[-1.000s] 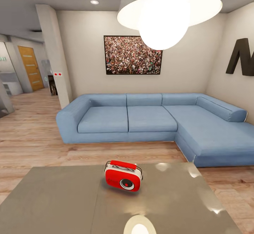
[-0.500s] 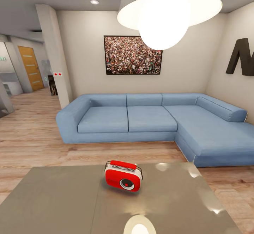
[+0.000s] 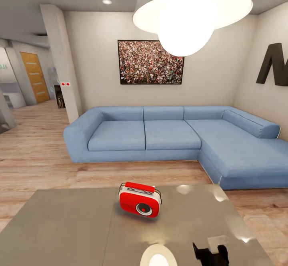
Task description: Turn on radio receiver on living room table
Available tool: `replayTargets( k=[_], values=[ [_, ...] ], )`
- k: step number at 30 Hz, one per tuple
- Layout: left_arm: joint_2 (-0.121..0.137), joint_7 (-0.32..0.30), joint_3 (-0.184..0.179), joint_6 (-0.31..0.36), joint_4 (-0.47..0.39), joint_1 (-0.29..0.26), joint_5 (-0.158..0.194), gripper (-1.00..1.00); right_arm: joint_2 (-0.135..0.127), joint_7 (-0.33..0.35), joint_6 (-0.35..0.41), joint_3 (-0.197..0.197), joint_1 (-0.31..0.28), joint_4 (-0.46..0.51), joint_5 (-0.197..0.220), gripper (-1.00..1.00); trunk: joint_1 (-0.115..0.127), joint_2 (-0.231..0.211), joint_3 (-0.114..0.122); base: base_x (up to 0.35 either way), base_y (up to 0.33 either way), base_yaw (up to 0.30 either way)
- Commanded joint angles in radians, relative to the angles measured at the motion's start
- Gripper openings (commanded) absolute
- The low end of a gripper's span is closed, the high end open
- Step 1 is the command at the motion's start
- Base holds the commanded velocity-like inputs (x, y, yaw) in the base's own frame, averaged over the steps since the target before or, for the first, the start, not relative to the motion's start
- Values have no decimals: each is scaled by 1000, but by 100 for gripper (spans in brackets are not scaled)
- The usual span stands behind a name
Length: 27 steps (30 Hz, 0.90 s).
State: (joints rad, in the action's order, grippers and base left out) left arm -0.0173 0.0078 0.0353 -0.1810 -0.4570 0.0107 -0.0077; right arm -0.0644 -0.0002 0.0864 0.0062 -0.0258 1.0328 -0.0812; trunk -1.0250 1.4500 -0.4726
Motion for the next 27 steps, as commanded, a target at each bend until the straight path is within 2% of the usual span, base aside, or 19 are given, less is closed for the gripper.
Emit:
replayTargets(
  k=[1, 2, 3, 5, 7, 8, 10, 11, 14, 16, 19, 20, 21, 23, 25, 27],
  values=[
    [0, 0, 0, 0, 0, 0, 0, 100, 1, 1, 51, 0, -10, 58, 1, 100, 0, 0, 0, 0, 0, 0],
    [0, 0, 0, 0, 0, 0, 0, 100, 1, 2, 103, 0, -25, 108, 2, 100, 0, 0, 0, 0, 0, 0],
    [0, 1, 0, 0, 0, 0, 0, 100, 2, 4, 190, 0, -77, 183, 5, 100, 0, 0, -1, 0, 0, 0],
    [0, 1, 0, 0, 0, 0, 0, 100, 3, 5, 291, 0, -190, 216, 12, 100, 0, 0, -1, 0, 0, 0],
    [0, 1, 0, 0, 0, 0, 0, 100, 6, 9, 406, 2, -294, 230, 15, 100, 0, 0, -1, 0, 0, 0],
    [0, 1, 0, 0, 0, 0, 0, 100, 8, 12, 434, 2, -319, 231, 15, 100, 0, 0, -1, 0, 0, 0],
    [0, 1, 0, 0, 0, 0, 0, 100, 20, 35, 531, 5, -419, 235, 18, 100, 0, 0, -1, 0, 0, 0],
    [0, 1, 0, 0, 0, 0, 0, 100, 22, 42, 553, 5, -444, 236, 18, 100, 0, 0, -1, 0, 0, 0],
    [1, 1, 0, -2, 0, 0, -1, 100, 30, 84, 690, 8, -576, 219, 22, 100, 0, 0, -1, 0, 0, 0],
    [1, 1, 1, -4, 0, 0, -1, 100, 33, 108, 754, 9, -635, 197, 22, 100, 0, 0, -1, 0, 0, 0],
    [-1, 0, 0, -6, 0, 0, -3, 100, 48, 155, 817, 29, -743, 119, 21, 100, 0, 0, -1, 0, 0, 0],
    [-1, 0, 0, -6, 0, 0, -3, 100, 51, 161, 822, 37, -758, 102, 21, 100, 0, 0, -1, 0, 0, 0],
    [-1, 1, 2, -5, 1, 0, -3, 100, 60, 176, 832, 78, -811, 32, 20, 100, 0, 0, -1, 0, 0, 0],
    [2, 1, 5, -4, 15, 0, -2, 100, 67, 191, 836, 112, -853, -36, 20, 100, 0, 0, -1, 0, 0, 0],
    [8, 1, 6, -5, 44, 0, -2, 100, 77, 225, 837, 126, -873, -69, 20, 100, 0, 0, -1, 0, 0, 0],
    [18, 1, 5, -7, 81, 0, -2, 100, 89, 312, 838, 153, -886, -91, 15, 100, 0, 0, -1, 0, 0, 0]
  ],
)
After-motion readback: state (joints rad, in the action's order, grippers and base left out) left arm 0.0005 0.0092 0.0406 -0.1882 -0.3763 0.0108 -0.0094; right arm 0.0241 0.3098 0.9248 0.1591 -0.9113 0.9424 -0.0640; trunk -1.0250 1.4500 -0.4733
